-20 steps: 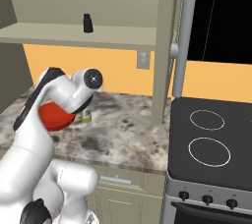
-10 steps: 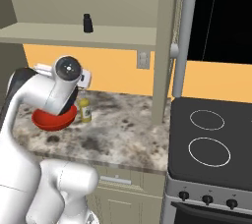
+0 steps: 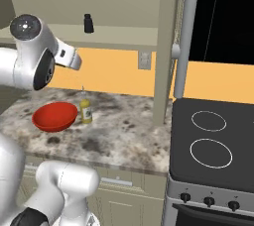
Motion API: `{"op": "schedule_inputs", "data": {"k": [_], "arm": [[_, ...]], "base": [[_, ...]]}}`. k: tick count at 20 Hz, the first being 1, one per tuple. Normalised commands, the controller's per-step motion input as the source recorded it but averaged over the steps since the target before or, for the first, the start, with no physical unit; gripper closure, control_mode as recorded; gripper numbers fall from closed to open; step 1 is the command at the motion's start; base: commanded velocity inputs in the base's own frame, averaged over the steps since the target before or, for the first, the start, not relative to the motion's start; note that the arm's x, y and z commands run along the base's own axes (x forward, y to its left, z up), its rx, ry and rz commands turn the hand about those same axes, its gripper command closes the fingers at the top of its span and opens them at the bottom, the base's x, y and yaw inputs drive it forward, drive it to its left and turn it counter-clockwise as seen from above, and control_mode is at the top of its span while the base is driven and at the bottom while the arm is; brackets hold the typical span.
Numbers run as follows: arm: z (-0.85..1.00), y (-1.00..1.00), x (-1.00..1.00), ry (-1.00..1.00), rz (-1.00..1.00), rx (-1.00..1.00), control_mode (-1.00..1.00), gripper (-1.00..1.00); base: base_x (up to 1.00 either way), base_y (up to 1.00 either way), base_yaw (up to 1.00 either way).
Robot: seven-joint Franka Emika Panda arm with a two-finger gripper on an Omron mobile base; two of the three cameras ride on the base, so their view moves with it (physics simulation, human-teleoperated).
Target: Retrieve the bottle and the shaker from the cabinet and place them next to the mixing bowl on the counter. Then add garlic from the fridge to the mixing bowl.
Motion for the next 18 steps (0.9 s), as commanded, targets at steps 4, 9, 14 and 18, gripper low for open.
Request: {"op": "schedule_inputs", "data": {"k": [4, 9, 14, 18], "arm": [[0.23, 0.10, 0.28, 0.04, -0.16, -0.21, -1.00, -1.00], [0.00, 0.00, 0.43, -0.02, -0.12, -0.01, -1.00, -1.00], [0.29, -0.03, 0.51, 0.00, -0.04, 0.00, -1.00, -1.00], [0.24, -0.01, 0.80, 0.00, 0.00, -0.01, -1.00, -1.00]], "base": [[0.00, 0.00, 0.00], [0.00, 0.00, 0.00], [0.00, 0.00, 0.00], [0.00, 0.00, 0.00]]}}
